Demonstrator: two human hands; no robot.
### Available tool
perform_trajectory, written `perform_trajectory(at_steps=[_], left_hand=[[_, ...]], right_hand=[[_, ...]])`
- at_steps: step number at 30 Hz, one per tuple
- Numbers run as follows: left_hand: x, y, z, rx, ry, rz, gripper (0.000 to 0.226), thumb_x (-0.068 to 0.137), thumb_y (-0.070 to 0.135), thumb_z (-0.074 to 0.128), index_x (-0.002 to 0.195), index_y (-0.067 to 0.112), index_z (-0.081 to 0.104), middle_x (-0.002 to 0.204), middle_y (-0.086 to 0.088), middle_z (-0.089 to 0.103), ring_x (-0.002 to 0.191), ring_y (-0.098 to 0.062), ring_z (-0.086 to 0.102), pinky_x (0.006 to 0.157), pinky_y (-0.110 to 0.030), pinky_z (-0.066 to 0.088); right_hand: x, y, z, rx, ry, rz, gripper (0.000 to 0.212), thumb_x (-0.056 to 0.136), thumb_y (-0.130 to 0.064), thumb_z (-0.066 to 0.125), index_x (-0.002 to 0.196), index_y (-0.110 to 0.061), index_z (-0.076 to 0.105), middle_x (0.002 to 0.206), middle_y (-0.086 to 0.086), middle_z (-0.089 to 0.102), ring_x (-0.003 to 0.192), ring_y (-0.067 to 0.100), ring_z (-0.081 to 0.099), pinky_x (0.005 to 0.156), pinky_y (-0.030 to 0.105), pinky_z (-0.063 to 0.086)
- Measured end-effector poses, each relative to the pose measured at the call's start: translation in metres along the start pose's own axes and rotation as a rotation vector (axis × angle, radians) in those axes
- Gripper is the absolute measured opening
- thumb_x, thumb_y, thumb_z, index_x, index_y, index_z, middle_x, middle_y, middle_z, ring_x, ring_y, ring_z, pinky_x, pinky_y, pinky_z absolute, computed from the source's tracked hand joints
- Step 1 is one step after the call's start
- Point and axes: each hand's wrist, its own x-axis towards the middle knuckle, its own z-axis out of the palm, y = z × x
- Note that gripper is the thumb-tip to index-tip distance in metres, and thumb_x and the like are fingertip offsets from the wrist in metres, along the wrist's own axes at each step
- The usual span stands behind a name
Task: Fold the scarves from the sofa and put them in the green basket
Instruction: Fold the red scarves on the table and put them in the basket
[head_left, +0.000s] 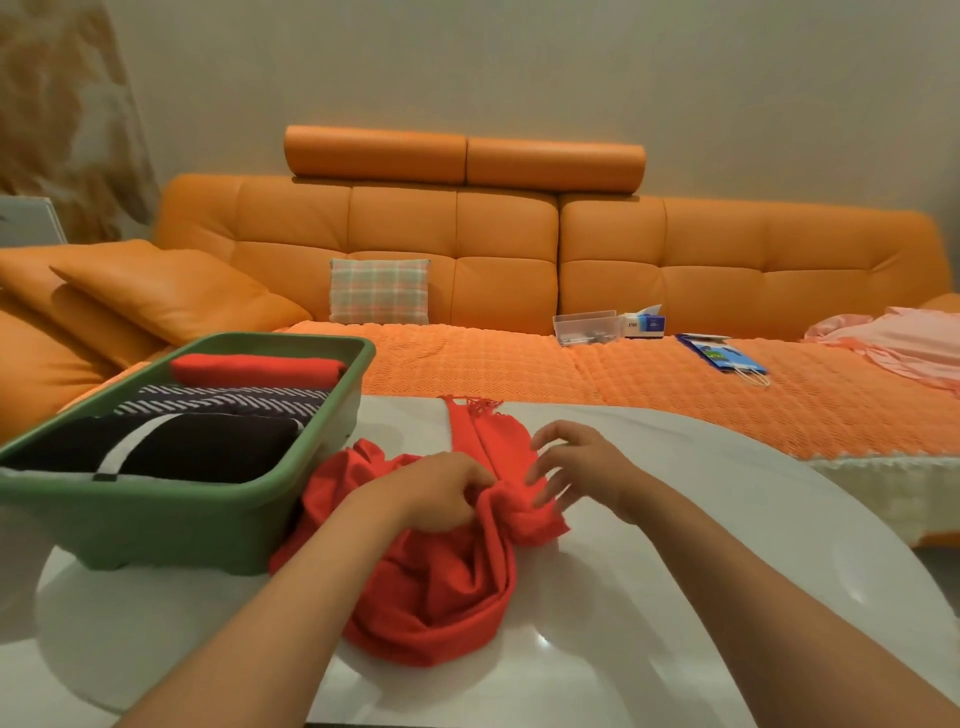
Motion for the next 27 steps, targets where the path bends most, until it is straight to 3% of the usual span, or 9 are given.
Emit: perform_trajectory(at_steps=[3,6,8,11,15,17,22,25,27], left_hand=[[-0.003,0.003,-0.002,-0.155,0.120,0.097,0.020,0.078,0.013,0.055,0.092,0.012,0.070,0.084,-0.004,0.072,0.077,-0.004,0.059,0.076,-0.035,0.053],[-0.007,0.006,-0.007,-0.243,0.286,0.152,0.033,0.077,0.015,0.056,0.101,0.023,0.076,0.101,0.009,0.074,0.095,0.001,0.061,0.090,-0.022,0.048],[-0.008,-0.002,-0.007,-0.116,0.419,0.179,0.034,0.075,0.015,0.056,0.101,0.022,0.077,0.106,0.009,0.070,0.100,-0.010,0.058,0.091,-0.028,0.046],[-0.007,-0.012,-0.006,0.109,0.539,0.060,0.029,0.078,0.024,0.055,0.100,0.030,0.073,0.105,0.012,0.061,0.100,-0.018,0.055,0.081,-0.038,0.049],[0.012,0.000,-0.002,0.014,0.571,-0.050,0.024,0.086,0.015,0.056,0.104,0.023,0.070,0.101,0.002,0.063,0.097,-0.023,0.059,0.082,-0.038,0.049],[0.029,0.016,0.004,-0.066,0.592,-0.066,0.020,0.087,0.013,0.056,0.099,0.020,0.071,0.100,-0.001,0.070,0.097,-0.023,0.061,0.083,-0.034,0.048],[0.079,0.063,0.021,-0.386,0.519,-0.071,0.017,0.089,0.012,0.059,0.097,0.023,0.070,0.097,0.009,0.071,0.090,-0.011,0.065,0.076,-0.023,0.046],[0.092,0.080,0.040,-0.638,0.209,0.044,0.046,0.090,-0.004,0.055,0.125,0.026,0.055,0.126,0.000,0.064,0.099,-0.022,0.070,0.089,-0.034,0.056],[0.095,0.078,0.049,-0.560,0.164,0.082,0.061,0.087,-0.011,0.047,0.134,0.028,0.049,0.135,-0.002,0.058,0.102,-0.021,0.070,0.096,-0.036,0.053]], right_hand=[[0.013,0.015,0.003,-0.626,0.074,-0.199,0.053,0.074,-0.019,0.064,0.125,-0.032,0.058,0.133,0.002,0.058,0.118,0.021,0.058,0.101,0.044,0.049],[0.030,0.029,0.017,-1.016,-0.050,-0.286,0.067,0.078,-0.039,0.071,0.140,-0.040,0.046,0.144,-0.003,0.045,0.132,0.025,0.044,0.105,0.044,0.043],[0.034,0.034,0.024,-0.946,-0.065,-0.278,0.053,0.084,-0.032,0.071,0.135,-0.030,0.056,0.138,-0.001,0.055,0.125,0.025,0.052,0.099,0.039,0.047],[0.029,0.029,0.020,-0.453,0.106,-0.190,0.032,0.091,-0.013,0.064,0.120,-0.024,0.069,0.114,-0.003,0.068,0.105,0.017,0.063,0.079,0.019,0.050],[0.016,0.019,-0.012,-0.092,0.464,-0.124,0.036,0.091,0.001,0.043,0.109,-0.023,0.065,0.098,0.003,0.070,0.088,0.029,0.070,0.064,0.041,0.060],[0.005,0.014,-0.027,0.047,0.572,-0.065,0.052,0.088,0.010,0.034,0.115,-0.028,0.058,0.100,0.002,0.065,0.082,0.031,0.069,0.052,0.040,0.060],[-0.019,0.015,-0.059,0.095,0.785,-0.075,0.060,0.083,0.013,0.036,0.119,-0.024,0.067,0.119,-0.001,0.056,0.110,0.020,0.053,0.089,0.034,0.052],[-0.023,0.024,-0.064,-0.057,0.542,-0.119,0.046,0.084,-0.021,0.041,0.121,-0.027,0.069,0.140,0.006,0.054,0.120,0.019,0.050,0.098,0.027,0.041],[-0.024,0.035,-0.064,-0.410,0.403,-0.073,0.057,0.081,-0.051,0.037,0.132,-0.041,0.060,0.155,0.004,0.036,0.141,0.023,0.033,0.114,0.042,0.030]])
